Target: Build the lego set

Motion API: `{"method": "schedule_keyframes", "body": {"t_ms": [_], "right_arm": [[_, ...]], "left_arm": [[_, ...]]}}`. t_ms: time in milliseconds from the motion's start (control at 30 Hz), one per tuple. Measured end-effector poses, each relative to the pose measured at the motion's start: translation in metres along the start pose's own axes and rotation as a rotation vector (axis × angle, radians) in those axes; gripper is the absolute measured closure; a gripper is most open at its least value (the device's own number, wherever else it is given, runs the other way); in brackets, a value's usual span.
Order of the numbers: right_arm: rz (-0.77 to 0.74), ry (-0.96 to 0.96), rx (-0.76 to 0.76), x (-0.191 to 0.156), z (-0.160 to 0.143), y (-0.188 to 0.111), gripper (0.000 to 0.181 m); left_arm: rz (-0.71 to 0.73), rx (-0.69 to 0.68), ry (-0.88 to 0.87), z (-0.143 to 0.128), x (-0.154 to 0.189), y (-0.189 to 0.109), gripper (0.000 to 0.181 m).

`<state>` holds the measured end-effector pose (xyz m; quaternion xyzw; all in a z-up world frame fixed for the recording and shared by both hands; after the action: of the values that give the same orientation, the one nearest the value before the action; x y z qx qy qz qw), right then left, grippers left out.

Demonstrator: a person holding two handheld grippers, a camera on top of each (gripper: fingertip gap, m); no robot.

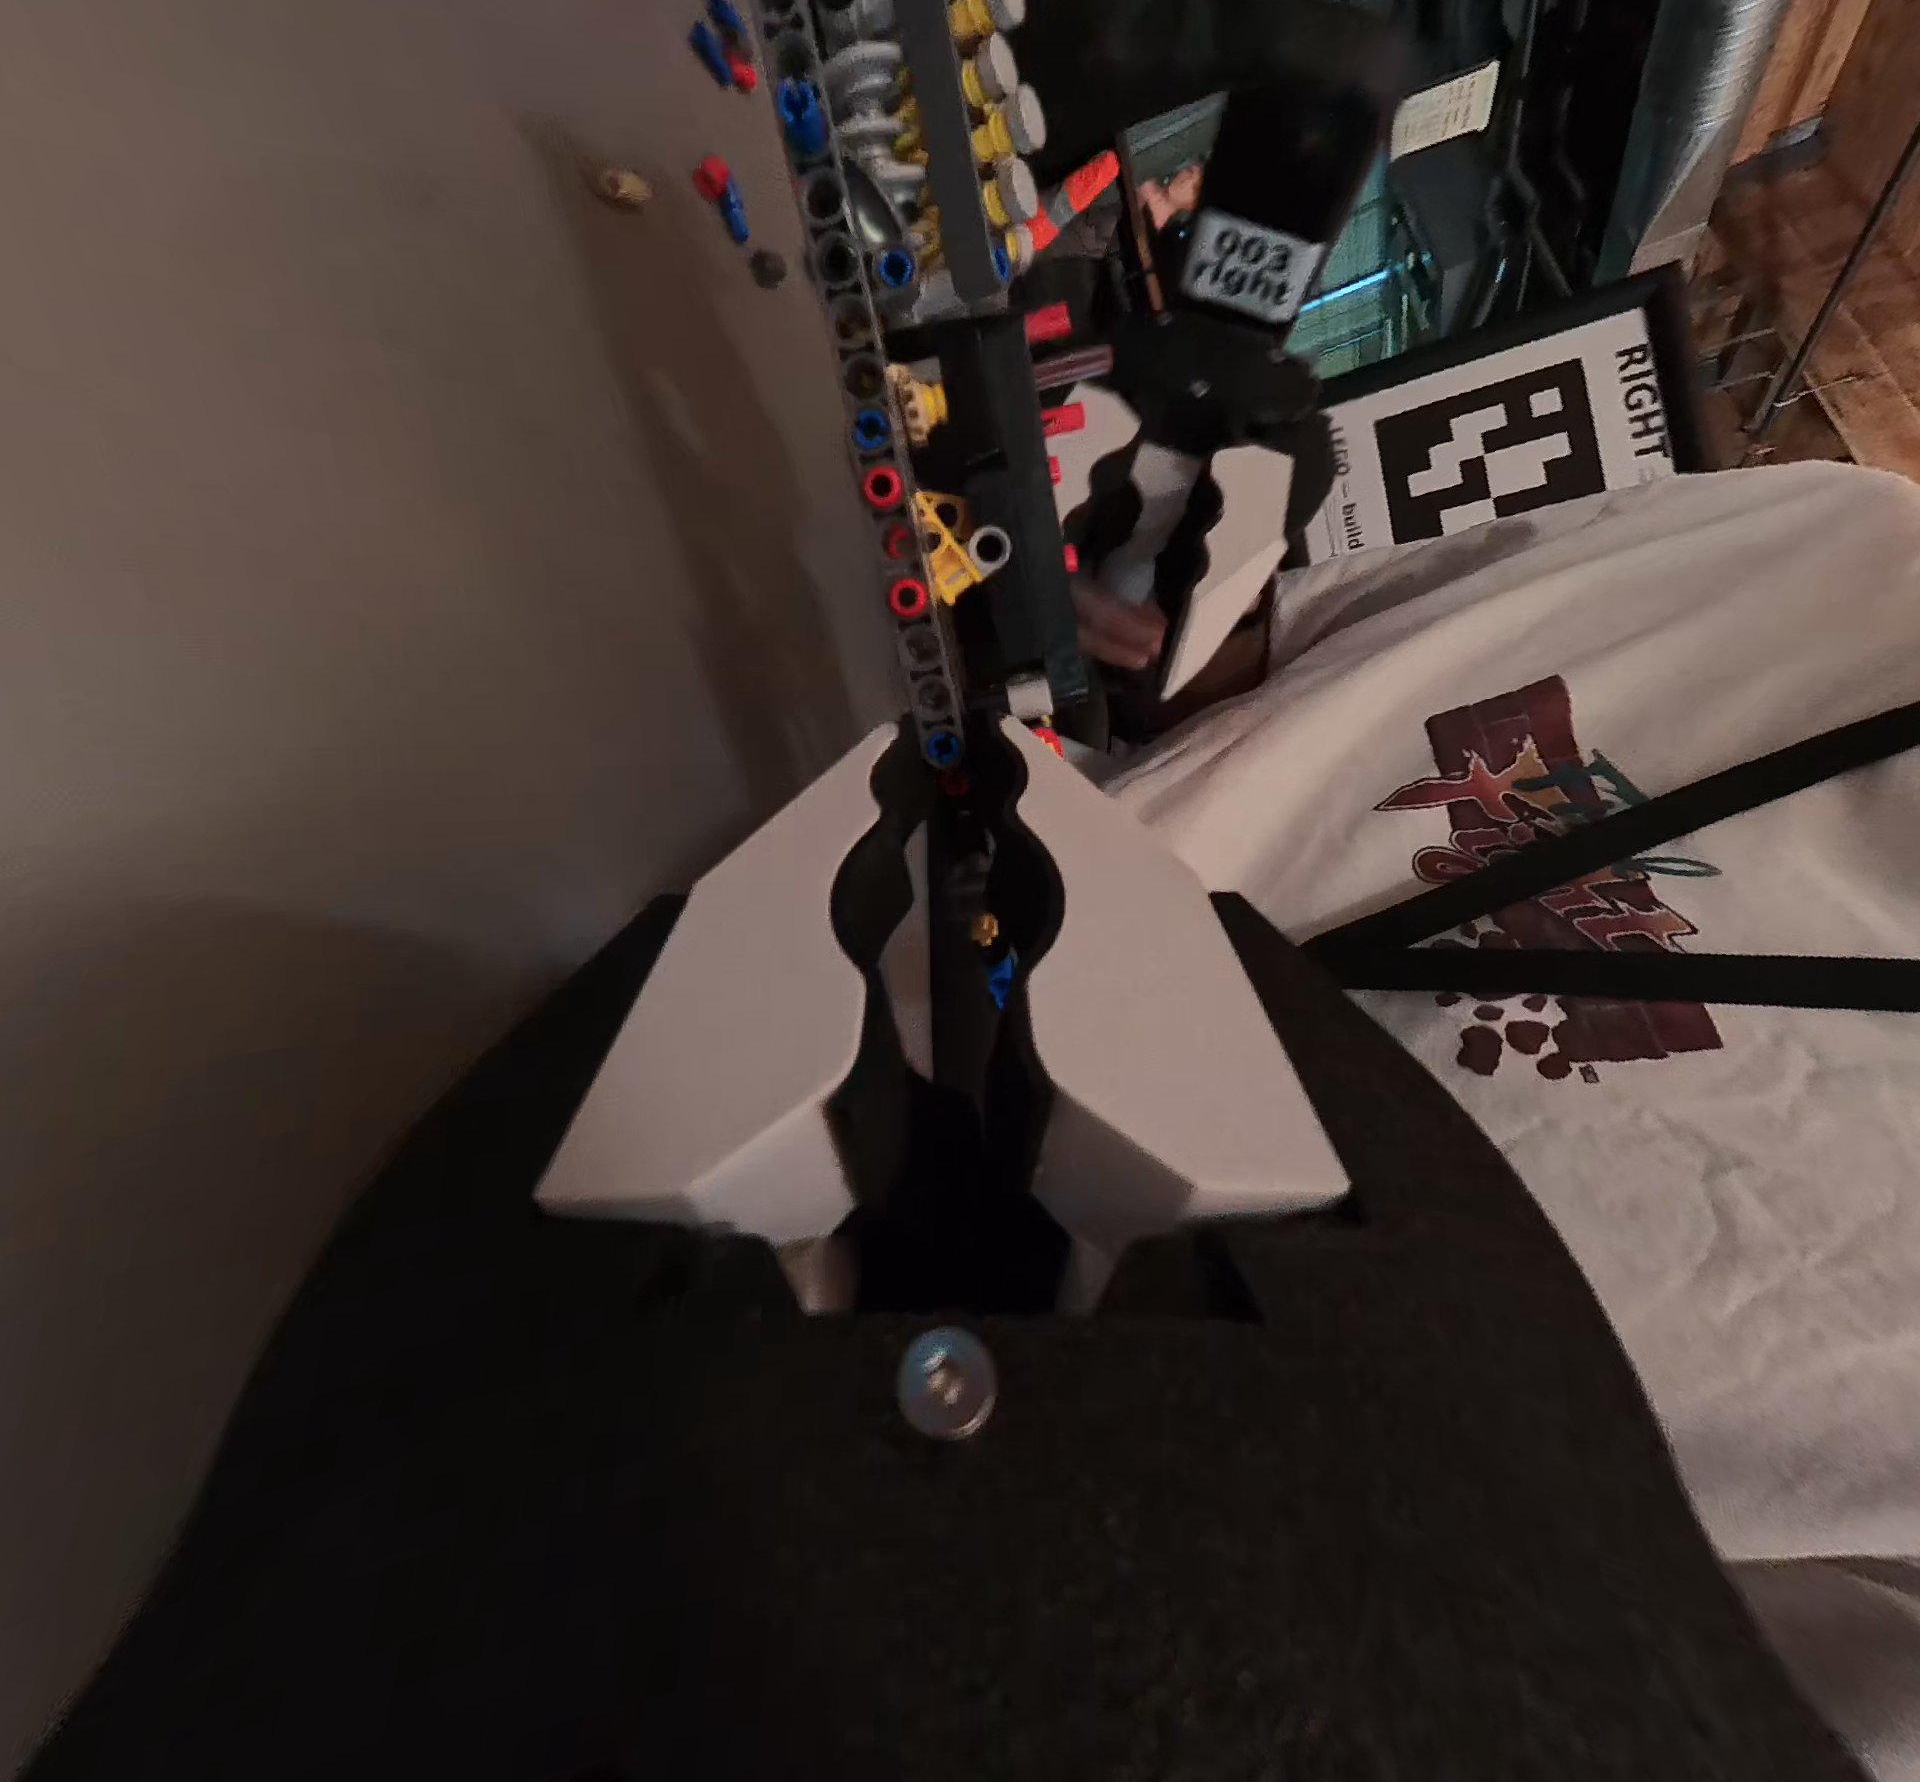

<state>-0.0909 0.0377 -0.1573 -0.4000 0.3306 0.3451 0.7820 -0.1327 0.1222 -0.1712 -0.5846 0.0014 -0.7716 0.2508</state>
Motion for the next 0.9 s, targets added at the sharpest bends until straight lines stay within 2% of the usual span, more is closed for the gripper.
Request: {"method": "schedule_keyframes", "body": {"t_ms": [167, 400, 633, 900], "right_arm": [[-0.271, -0.279, -0.004, 0.027, 0.017, -0.021, 0.147], [-0.547, -0.525, -0.071, 0.048, 0.032, -0.009, 0.144], [-0.621, -0.796, -0.136, 0.046, 0.059, 0.01, 0.138], [-0.663, -1.156, -0.348, 0.041, 0.067, 0.02, 0.16]], "left_arm": [[0.013, -0.043, -0.07, -0.002, -0.014, -0.001, 0.174], [0.057, -0.063, -0.181, -0.009, -0.03, -0.01, 0.175], [0.069, -0.059, -0.233, -0.012, -0.038, -0.016, 0.175], [0.063, -0.089, -0.219, -0.017, -0.039, -0.018, 0.175]]}}
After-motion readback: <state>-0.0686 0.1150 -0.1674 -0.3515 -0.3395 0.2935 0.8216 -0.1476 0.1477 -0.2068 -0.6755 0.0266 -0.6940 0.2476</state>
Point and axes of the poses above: each gripper's, where its closed fingertips meet, y out along the fingers, z out of its top, x = y × z across the jaws, the point moved 2 cm from there along -y, back along the fingers, and after that the axes turned 14 degrees about -x, right-handed, at the moved point
